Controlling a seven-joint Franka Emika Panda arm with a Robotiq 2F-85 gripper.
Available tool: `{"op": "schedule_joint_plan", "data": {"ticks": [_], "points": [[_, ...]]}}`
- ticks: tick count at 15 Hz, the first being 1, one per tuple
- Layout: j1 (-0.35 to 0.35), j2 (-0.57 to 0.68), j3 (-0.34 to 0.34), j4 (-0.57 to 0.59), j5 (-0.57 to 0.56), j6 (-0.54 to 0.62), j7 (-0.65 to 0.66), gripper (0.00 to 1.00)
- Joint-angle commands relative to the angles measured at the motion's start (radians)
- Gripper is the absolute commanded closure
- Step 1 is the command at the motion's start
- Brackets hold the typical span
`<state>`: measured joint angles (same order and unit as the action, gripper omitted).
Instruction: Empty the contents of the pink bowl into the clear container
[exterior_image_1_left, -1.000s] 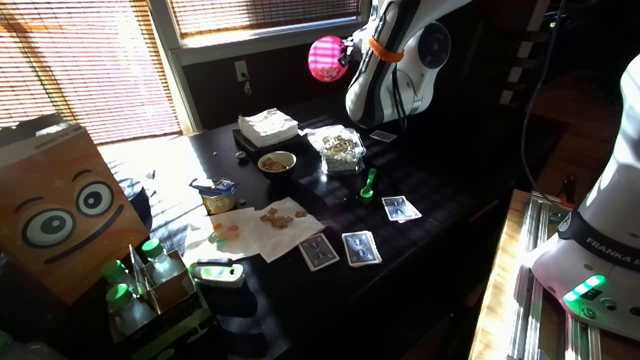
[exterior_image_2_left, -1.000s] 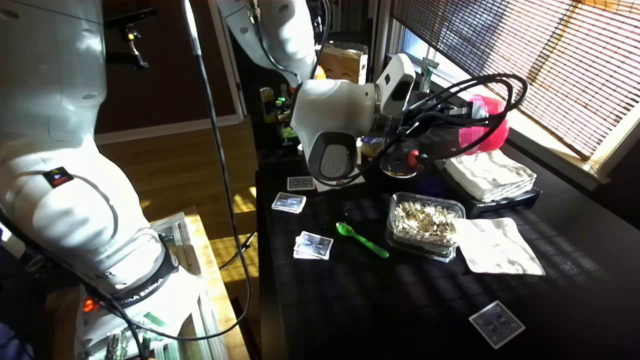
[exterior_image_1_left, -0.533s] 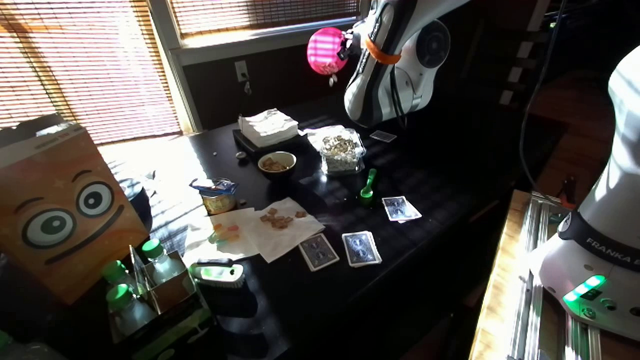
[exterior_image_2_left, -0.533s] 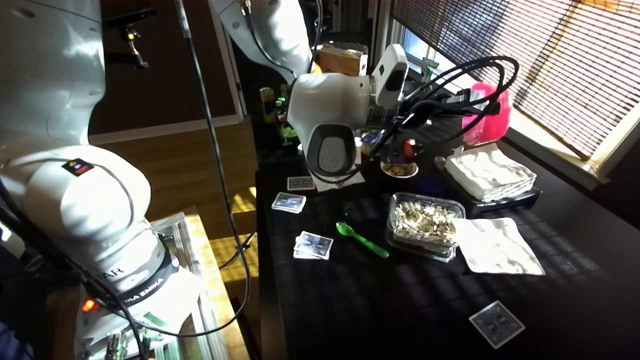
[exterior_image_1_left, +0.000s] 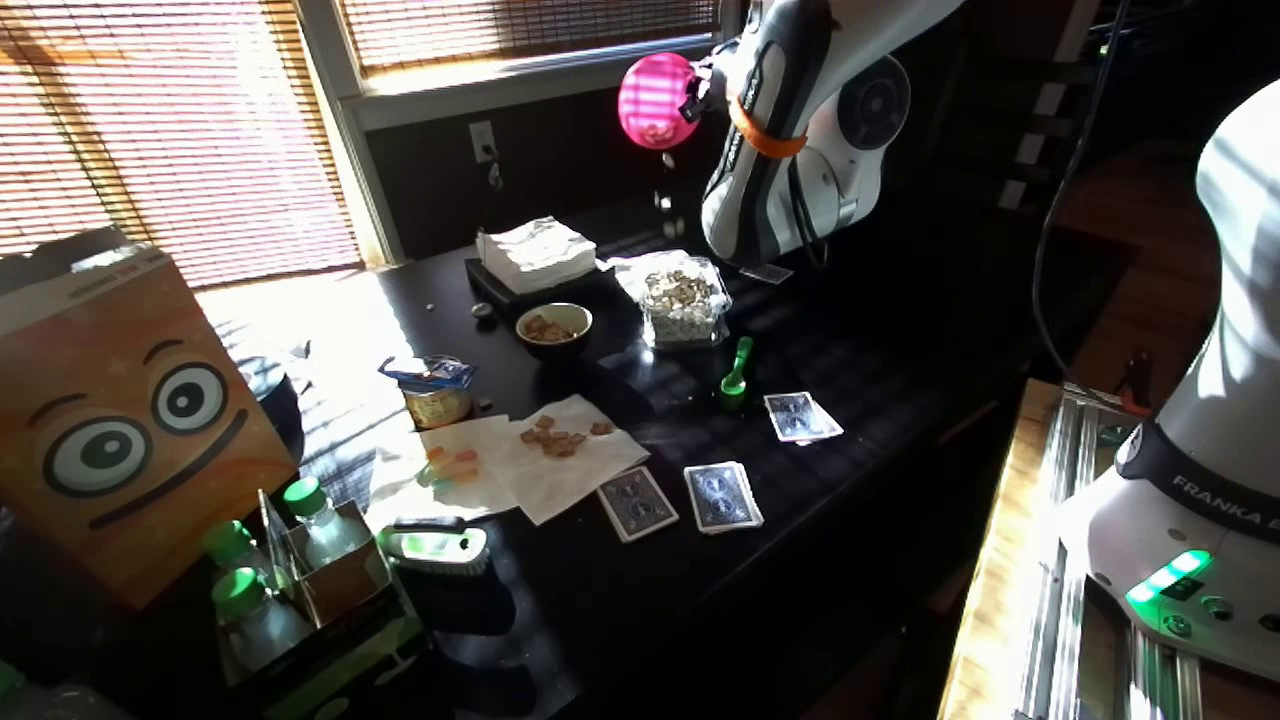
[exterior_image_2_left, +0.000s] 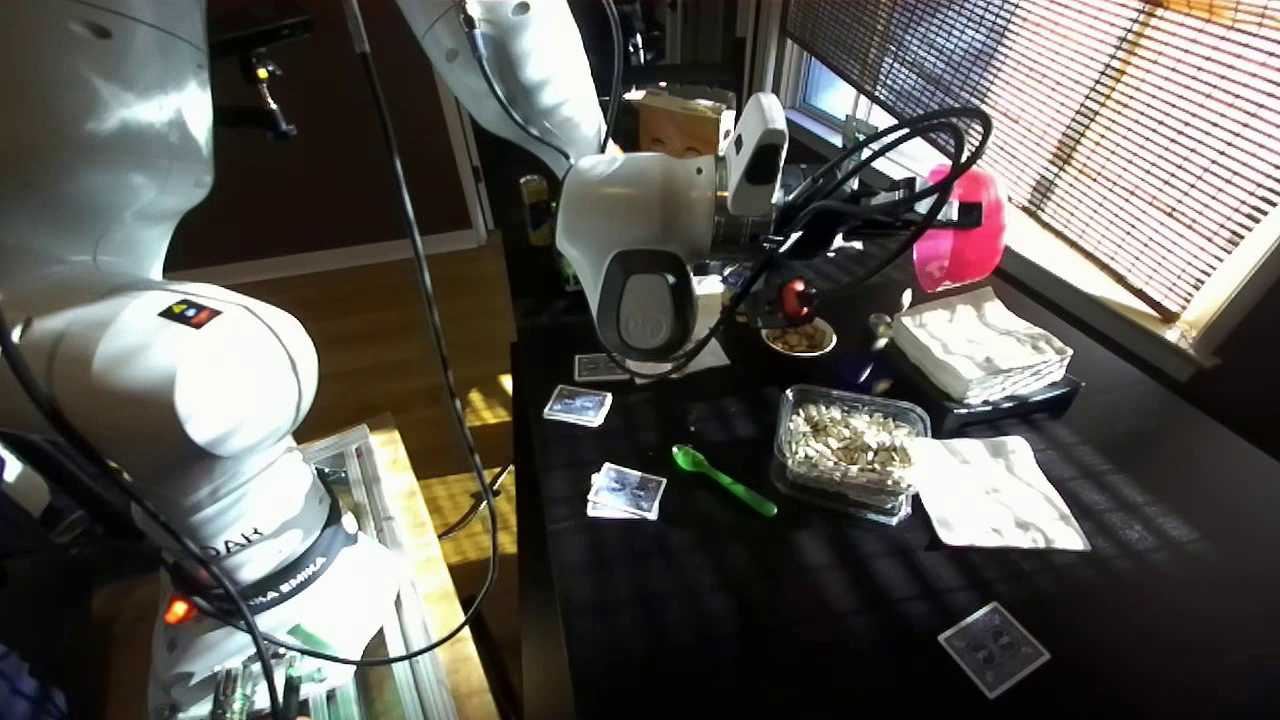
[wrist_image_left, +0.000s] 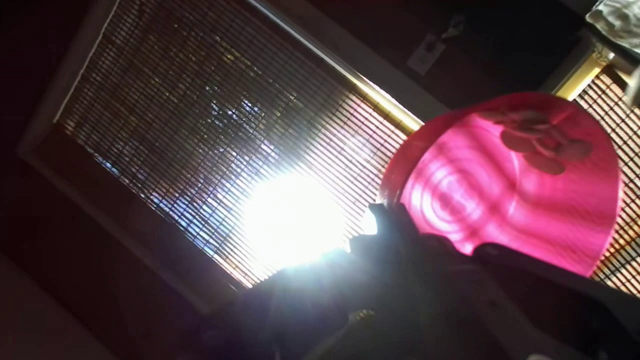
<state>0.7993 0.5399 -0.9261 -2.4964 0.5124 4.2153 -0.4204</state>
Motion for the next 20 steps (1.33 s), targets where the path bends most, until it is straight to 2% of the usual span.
{"op": "schedule_joint_plan", "data": {"ticks": [1, 13, 14, 17, 18, 20], "points": [[0.071, 0.072, -0.062, -0.034, 0.030, 0.023, 0.065, 0.99], [0.111, 0.164, -0.075, -0.077, 0.020, 0.023, 0.085, 0.99], [0.033, 0.086, 0.003, -0.058, 0.016, 0.023, 0.001, 0.99], [0.001, 0.080, 0.043, -0.054, 0.016, 0.022, -0.015, 0.97], [0.056, 0.143, -0.025, -0.056, 0.018, 0.017, 0.029, 0.99], [0.105, 0.194, -0.064, -0.043, 0.031, 0.021, -0.007, 0.99]]}}
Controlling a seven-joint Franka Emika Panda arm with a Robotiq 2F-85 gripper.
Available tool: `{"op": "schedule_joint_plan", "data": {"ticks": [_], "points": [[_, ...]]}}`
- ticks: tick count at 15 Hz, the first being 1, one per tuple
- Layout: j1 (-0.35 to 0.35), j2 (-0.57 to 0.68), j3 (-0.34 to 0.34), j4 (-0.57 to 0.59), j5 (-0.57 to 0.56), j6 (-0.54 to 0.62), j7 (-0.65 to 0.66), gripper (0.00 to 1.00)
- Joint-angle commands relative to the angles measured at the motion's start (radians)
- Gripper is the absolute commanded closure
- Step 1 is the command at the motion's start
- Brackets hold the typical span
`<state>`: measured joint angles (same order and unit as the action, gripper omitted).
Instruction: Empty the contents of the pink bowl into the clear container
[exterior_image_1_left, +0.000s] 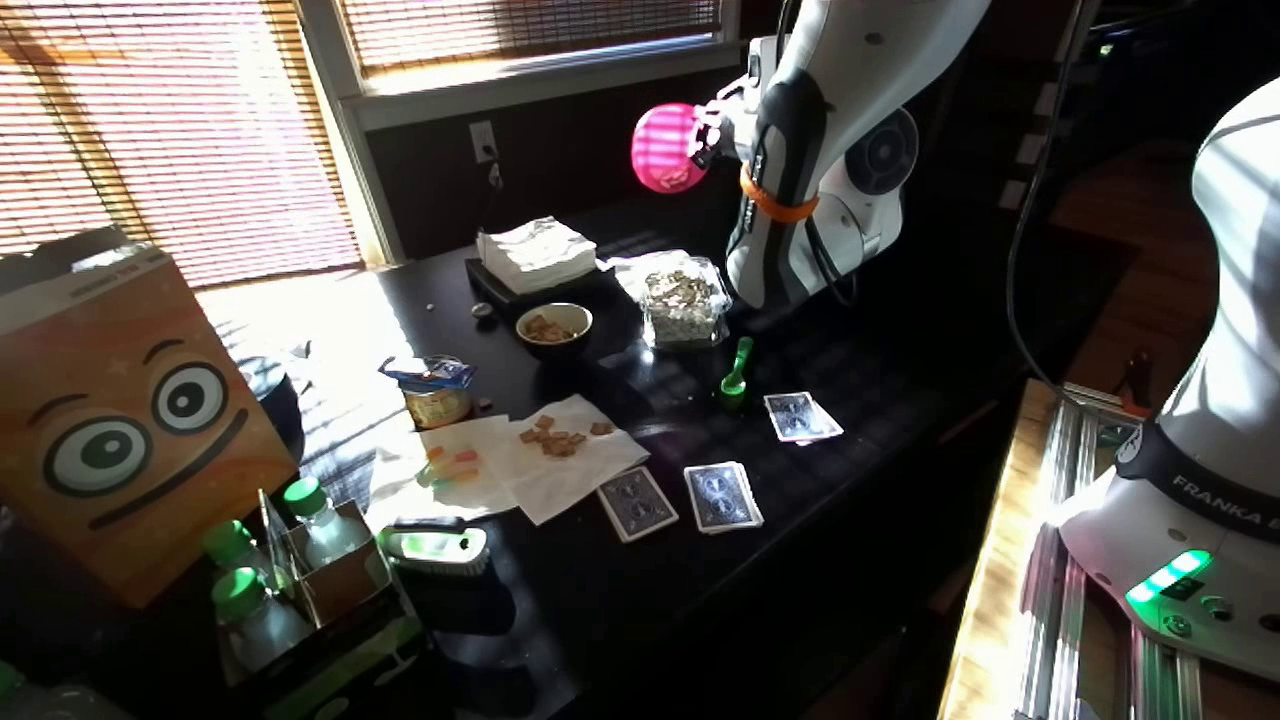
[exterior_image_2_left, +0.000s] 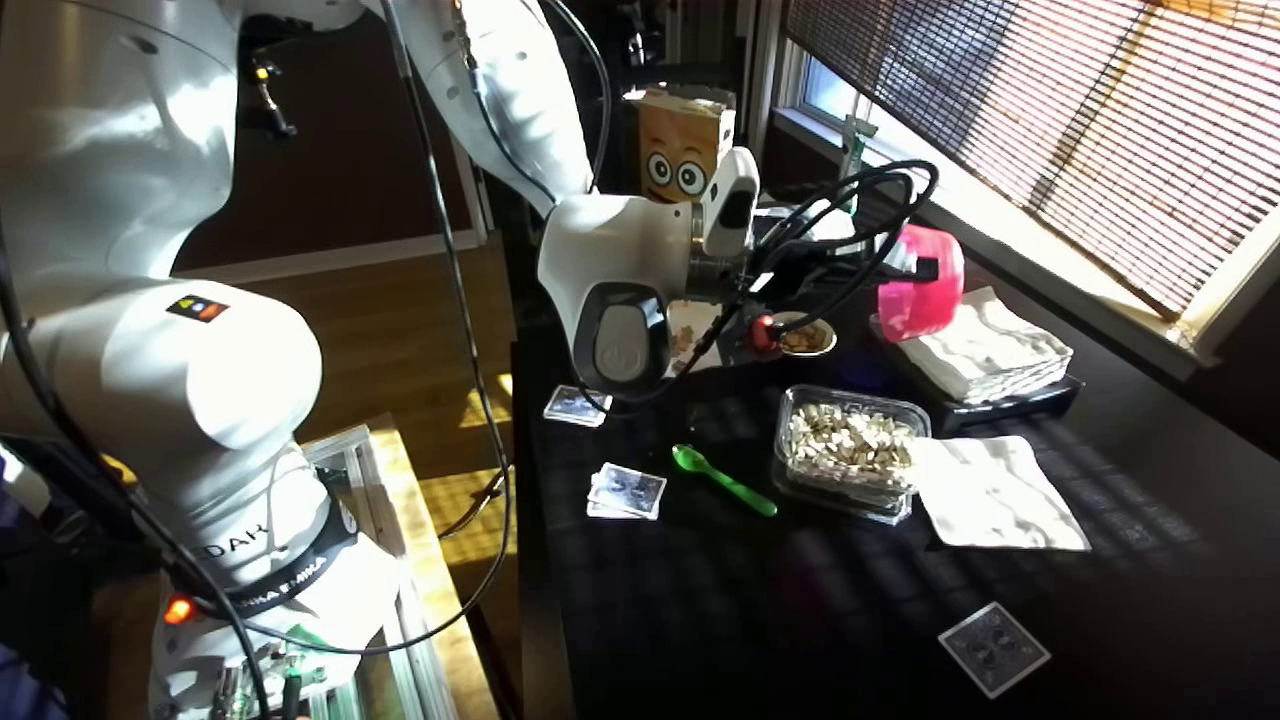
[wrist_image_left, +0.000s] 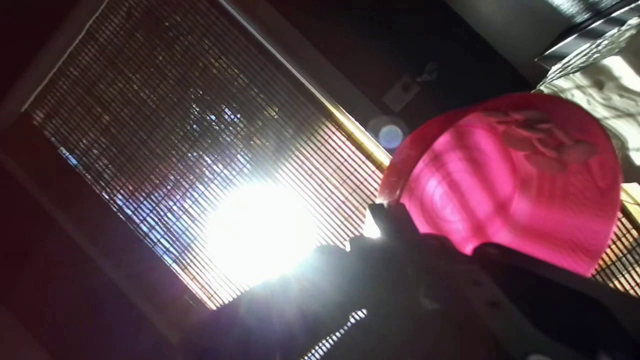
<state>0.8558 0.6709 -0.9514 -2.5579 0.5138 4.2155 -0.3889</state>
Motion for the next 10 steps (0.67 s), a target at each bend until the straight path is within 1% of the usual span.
{"op": "schedule_joint_plan", "data": {"ticks": [1, 4, 6, 10], "points": [[0.062, 0.073, -0.050, 0.020, 0.024, 0.020, -0.051, 0.99], [0.107, 0.129, -0.080, 0.033, 0.028, 0.020, -0.089, 0.99], [0.124, 0.159, -0.094, 0.035, 0.029, 0.019, -0.111, 0.99], [0.140, 0.214, -0.110, 0.044, 0.027, 0.019, -0.129, 0.99]]}}
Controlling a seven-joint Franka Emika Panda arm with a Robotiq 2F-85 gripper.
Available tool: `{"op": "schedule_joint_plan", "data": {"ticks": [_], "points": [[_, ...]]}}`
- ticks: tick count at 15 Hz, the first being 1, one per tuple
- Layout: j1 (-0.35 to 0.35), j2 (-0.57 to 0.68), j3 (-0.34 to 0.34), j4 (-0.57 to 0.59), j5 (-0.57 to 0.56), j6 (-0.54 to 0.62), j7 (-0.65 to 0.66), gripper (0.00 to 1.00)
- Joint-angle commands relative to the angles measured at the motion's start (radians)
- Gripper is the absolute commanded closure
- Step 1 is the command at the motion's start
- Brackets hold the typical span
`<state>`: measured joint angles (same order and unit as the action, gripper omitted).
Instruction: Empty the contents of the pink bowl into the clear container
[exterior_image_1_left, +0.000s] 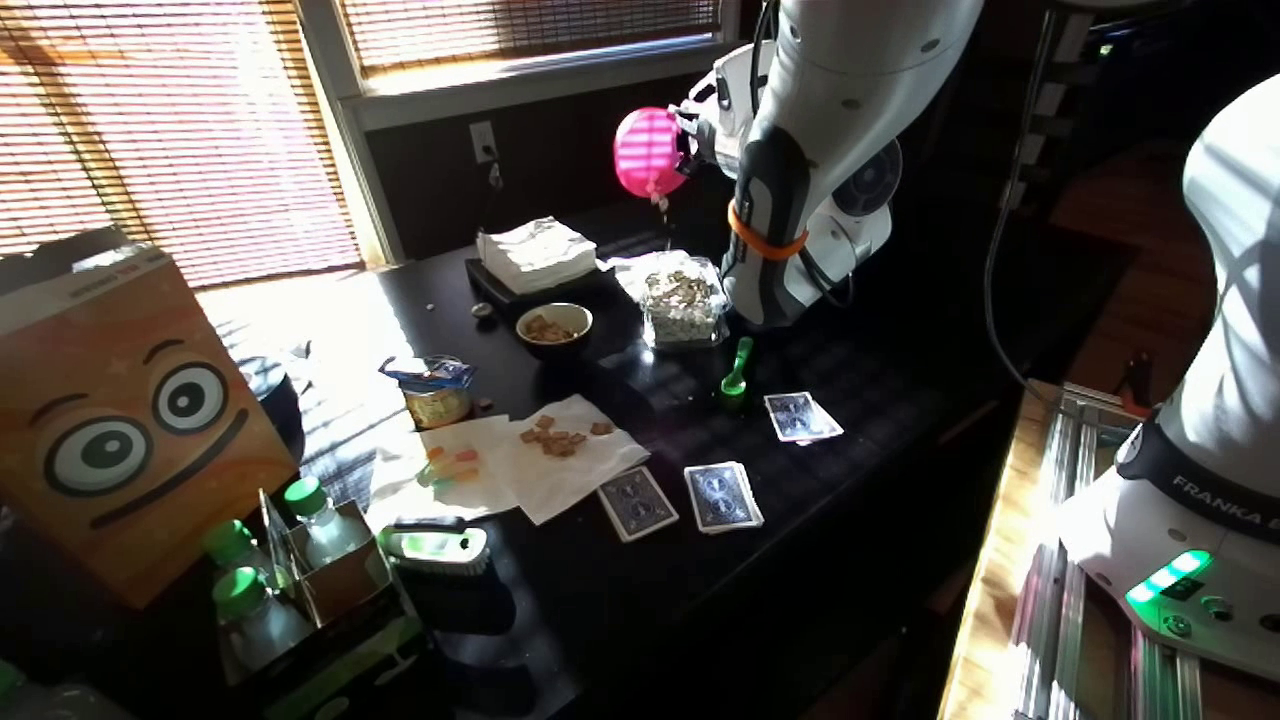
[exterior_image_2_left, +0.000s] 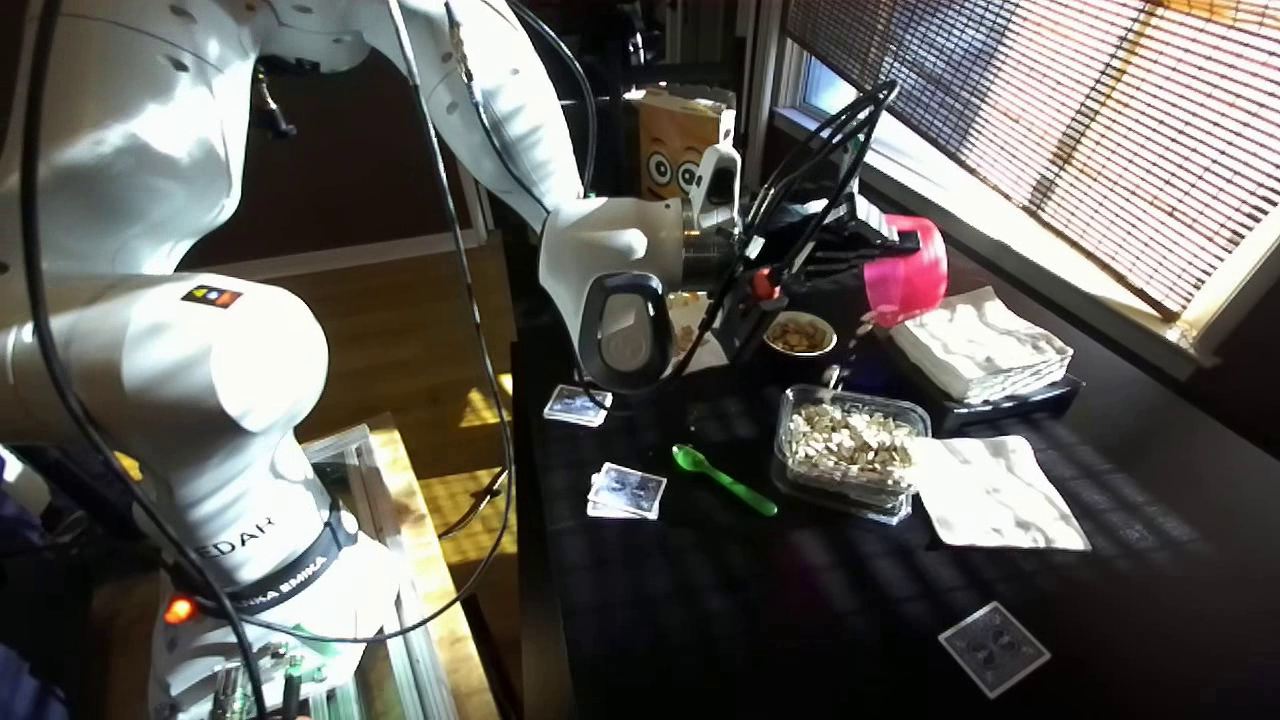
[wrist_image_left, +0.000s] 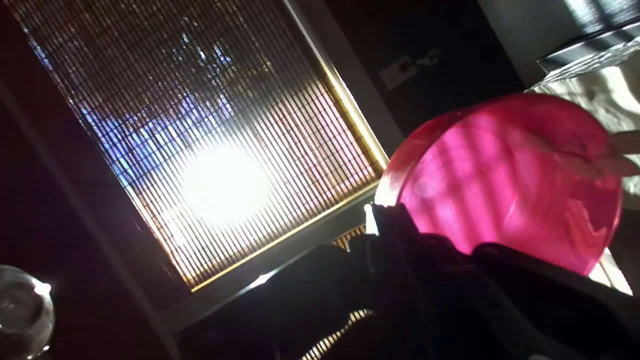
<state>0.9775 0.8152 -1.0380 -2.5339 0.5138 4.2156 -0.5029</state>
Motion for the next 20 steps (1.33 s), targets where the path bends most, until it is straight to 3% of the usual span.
{"op": "schedule_joint_plan", "data": {"ticks": [1, 8, 16, 20], "points": [[0.019, 0.082, -0.025, 0.024, 0.029, 0.019, -0.017, 0.99], [0.022, 0.143, -0.033, 0.034, 0.035, 0.019, -0.025, 0.99], [0.098, 0.285, -0.107, 0.051, 0.098, 0.017, -0.051, 0.99], [0.064, 0.186, -0.074, 0.026, 0.063, 0.001, -0.066, 0.99]]}}
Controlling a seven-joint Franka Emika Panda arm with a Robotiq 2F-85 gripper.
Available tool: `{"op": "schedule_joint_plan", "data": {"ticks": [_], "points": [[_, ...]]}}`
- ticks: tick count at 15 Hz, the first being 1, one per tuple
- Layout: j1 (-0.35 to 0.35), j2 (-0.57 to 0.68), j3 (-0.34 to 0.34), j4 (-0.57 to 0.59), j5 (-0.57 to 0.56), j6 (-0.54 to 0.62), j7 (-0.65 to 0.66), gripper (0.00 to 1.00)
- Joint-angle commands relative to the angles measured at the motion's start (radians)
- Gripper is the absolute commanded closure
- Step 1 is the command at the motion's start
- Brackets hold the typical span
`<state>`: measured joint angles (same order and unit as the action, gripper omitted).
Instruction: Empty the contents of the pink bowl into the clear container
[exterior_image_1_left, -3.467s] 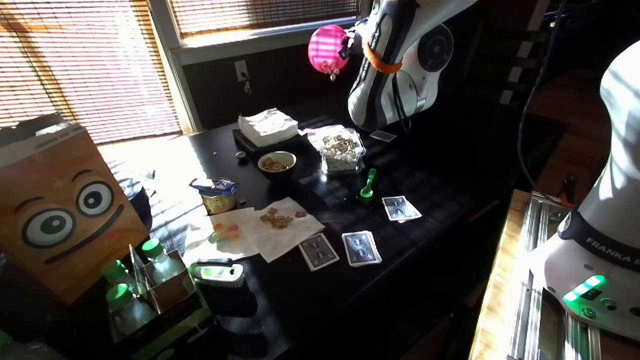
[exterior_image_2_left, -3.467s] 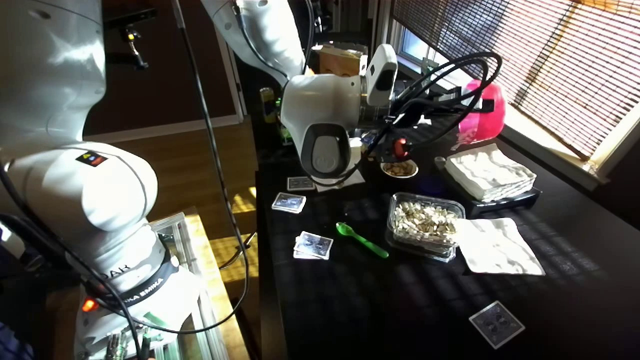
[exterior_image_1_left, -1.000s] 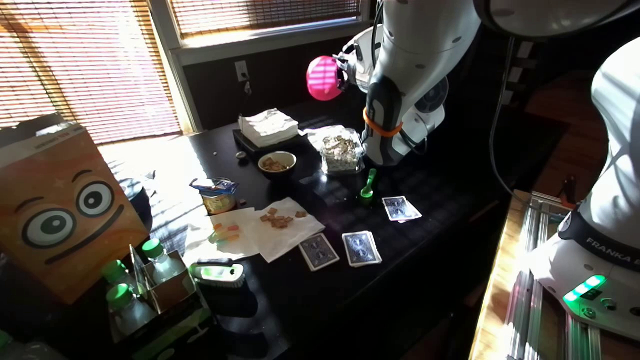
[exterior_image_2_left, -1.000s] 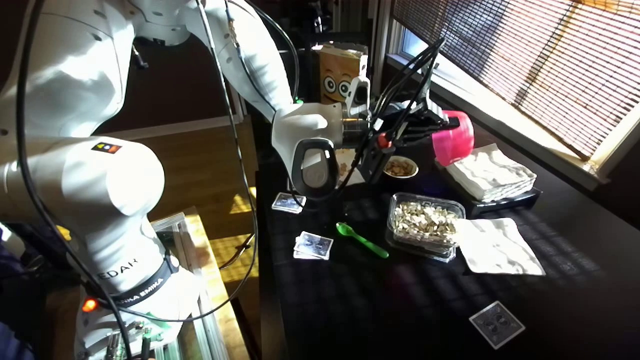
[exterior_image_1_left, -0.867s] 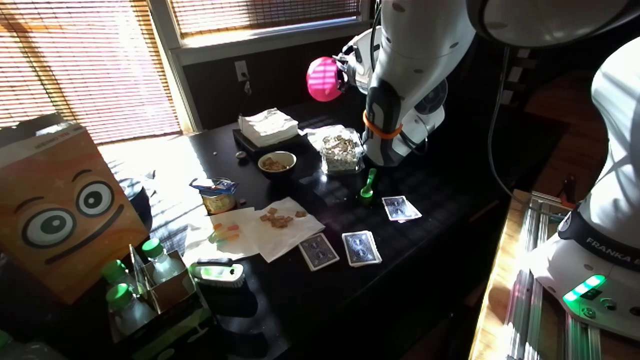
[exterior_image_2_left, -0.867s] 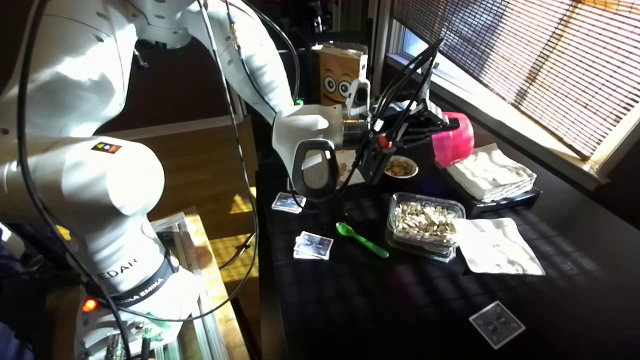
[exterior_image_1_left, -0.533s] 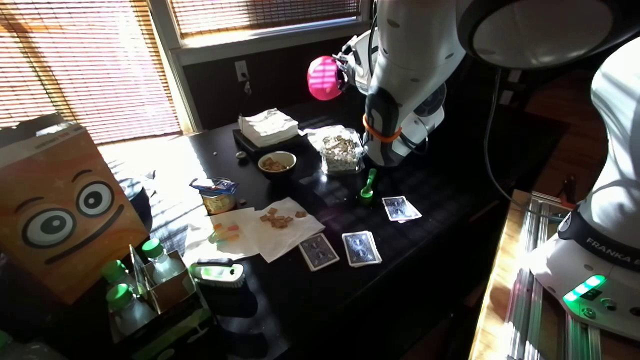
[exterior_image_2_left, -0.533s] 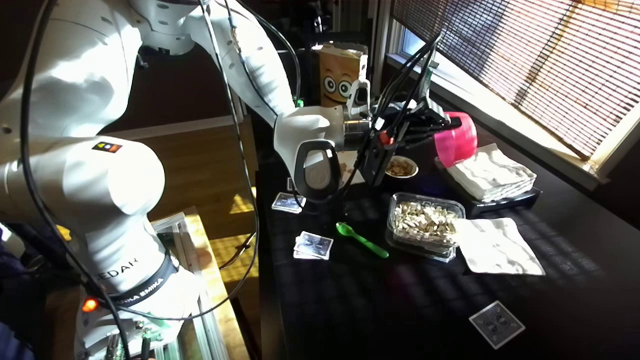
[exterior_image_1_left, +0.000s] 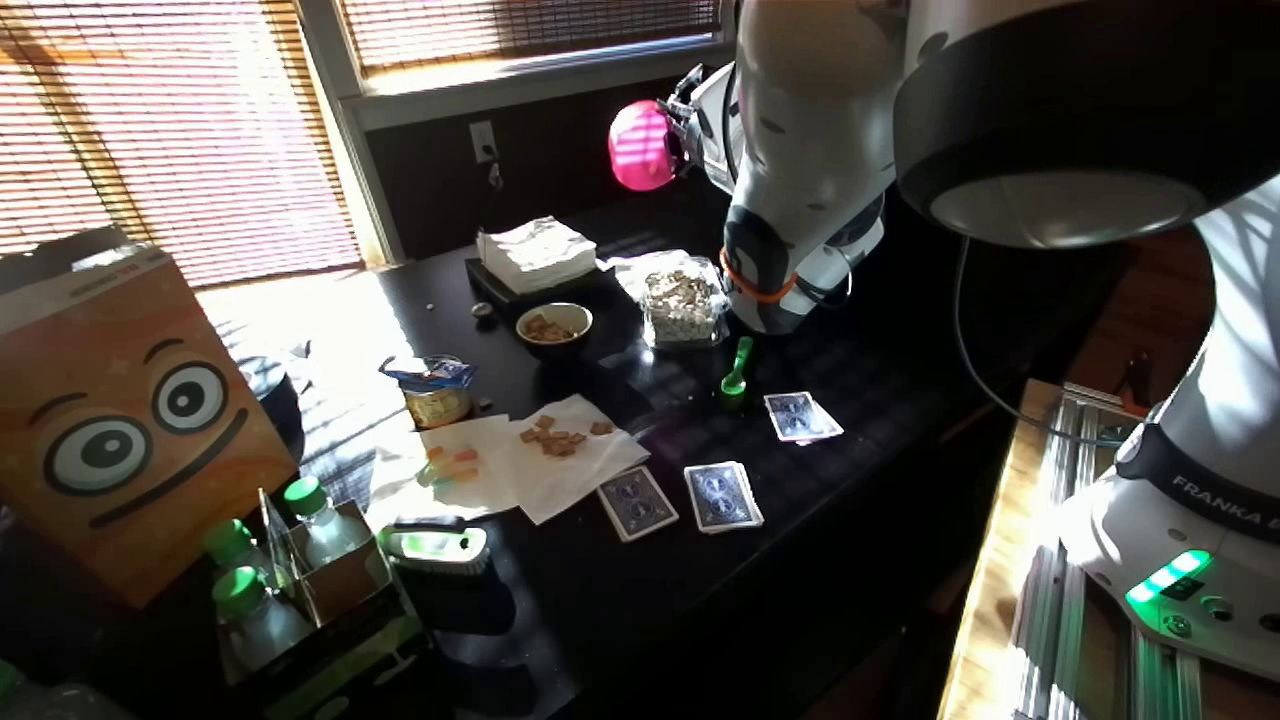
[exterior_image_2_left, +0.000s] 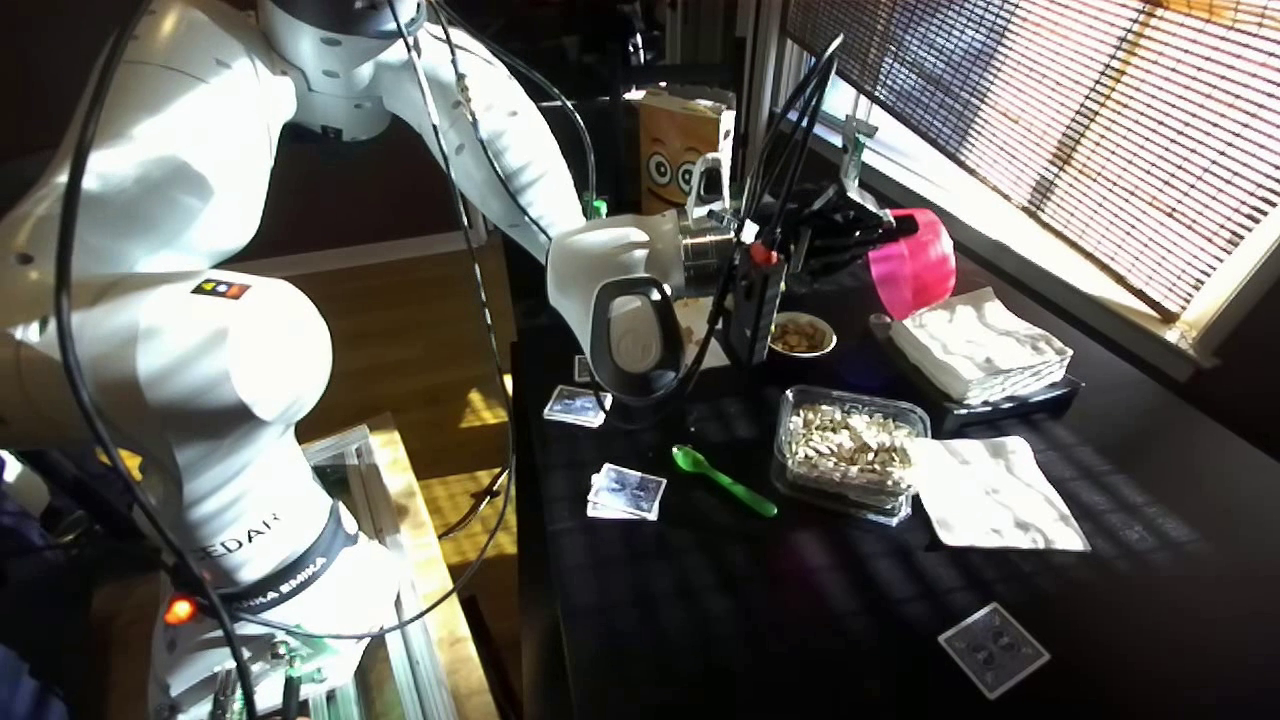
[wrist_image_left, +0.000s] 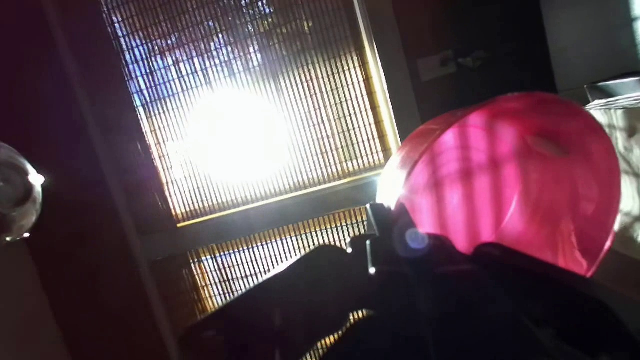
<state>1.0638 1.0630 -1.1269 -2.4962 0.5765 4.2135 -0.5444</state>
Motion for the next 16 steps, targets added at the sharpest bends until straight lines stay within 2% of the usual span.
{"op": "schedule_joint_plan", "data": {"ticks": [1, 6, 10, 16], "points": [[-0.024, -0.083, 0.012, -0.019, -0.008, -0.001, -0.012, 0.99], [-0.051, -0.278, -0.001, -0.065, -0.140, -0.048, 0.060, 0.99], [-0.090, -0.460, -0.001, -0.087, -0.276, -0.099, 0.068, 0.99], [-0.165, -0.721, 0.054, -0.098, -0.389, -0.261, 0.041, 0.99]]}}
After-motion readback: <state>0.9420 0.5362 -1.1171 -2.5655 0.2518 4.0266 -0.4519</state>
